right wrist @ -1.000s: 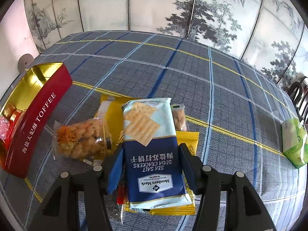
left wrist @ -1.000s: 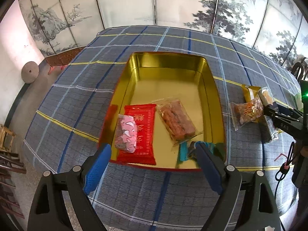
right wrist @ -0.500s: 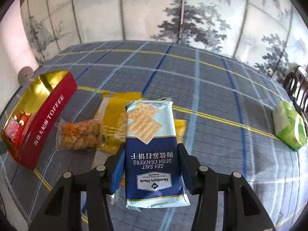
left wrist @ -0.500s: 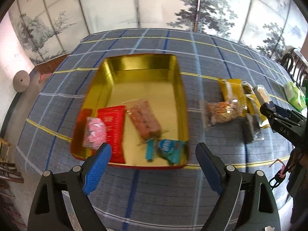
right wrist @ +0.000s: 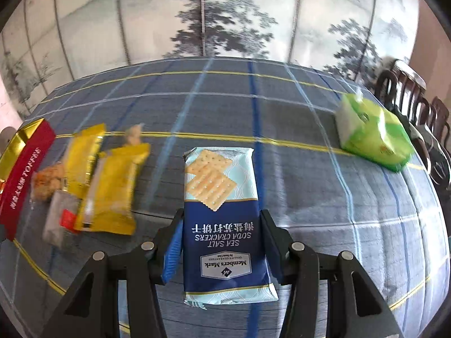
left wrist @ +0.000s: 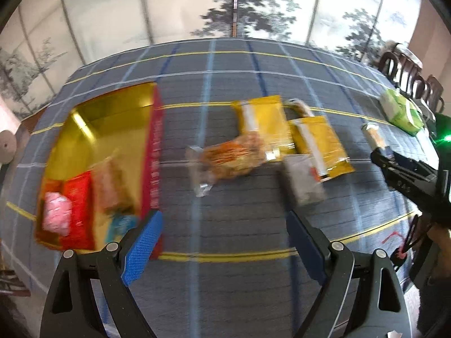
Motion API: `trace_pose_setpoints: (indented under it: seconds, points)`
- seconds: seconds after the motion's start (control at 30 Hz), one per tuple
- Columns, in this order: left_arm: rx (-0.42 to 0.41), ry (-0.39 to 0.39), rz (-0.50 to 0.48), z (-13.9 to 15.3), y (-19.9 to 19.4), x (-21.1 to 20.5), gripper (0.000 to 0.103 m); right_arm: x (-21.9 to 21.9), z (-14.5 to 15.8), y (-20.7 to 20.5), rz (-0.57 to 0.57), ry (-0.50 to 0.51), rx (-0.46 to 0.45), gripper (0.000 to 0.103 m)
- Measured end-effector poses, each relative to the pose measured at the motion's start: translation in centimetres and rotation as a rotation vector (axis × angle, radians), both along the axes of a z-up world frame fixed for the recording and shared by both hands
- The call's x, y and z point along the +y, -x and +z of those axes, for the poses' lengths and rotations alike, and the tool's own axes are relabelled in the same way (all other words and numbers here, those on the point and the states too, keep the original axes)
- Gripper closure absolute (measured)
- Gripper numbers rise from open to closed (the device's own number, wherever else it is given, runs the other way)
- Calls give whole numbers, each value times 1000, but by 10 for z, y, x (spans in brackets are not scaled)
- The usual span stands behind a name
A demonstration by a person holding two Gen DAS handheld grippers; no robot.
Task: Organize snacks
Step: 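Grasp the clear dark-seed packet with the left tool while the right tool holds the crackers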
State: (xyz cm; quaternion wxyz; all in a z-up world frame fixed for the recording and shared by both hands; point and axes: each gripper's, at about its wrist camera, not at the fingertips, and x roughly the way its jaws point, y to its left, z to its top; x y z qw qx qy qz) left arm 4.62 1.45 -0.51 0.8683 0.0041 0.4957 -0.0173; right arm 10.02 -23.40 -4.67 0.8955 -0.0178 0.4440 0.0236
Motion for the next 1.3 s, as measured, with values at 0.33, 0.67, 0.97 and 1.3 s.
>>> trace_pose_setpoints:
  seconds: [0.33, 0.67, 0.97, 1.3]
  points:
    - [-13, 3, -57, -12, -18, -49, 16, -24, -15, -8, -43, -30, -23, 53]
    - [21, 54, -34, -25, -30, -57, 19, -25, -19, -7, -30, -19, -25, 52]
    - [55, 70, -32, -38, -44, -66, 47, -23, -19, -7, -26, -18, -22, 51]
    - [75, 93, -54, -45, -48, -65, 66, -23, -19, -7, -26, -19, -22, 51]
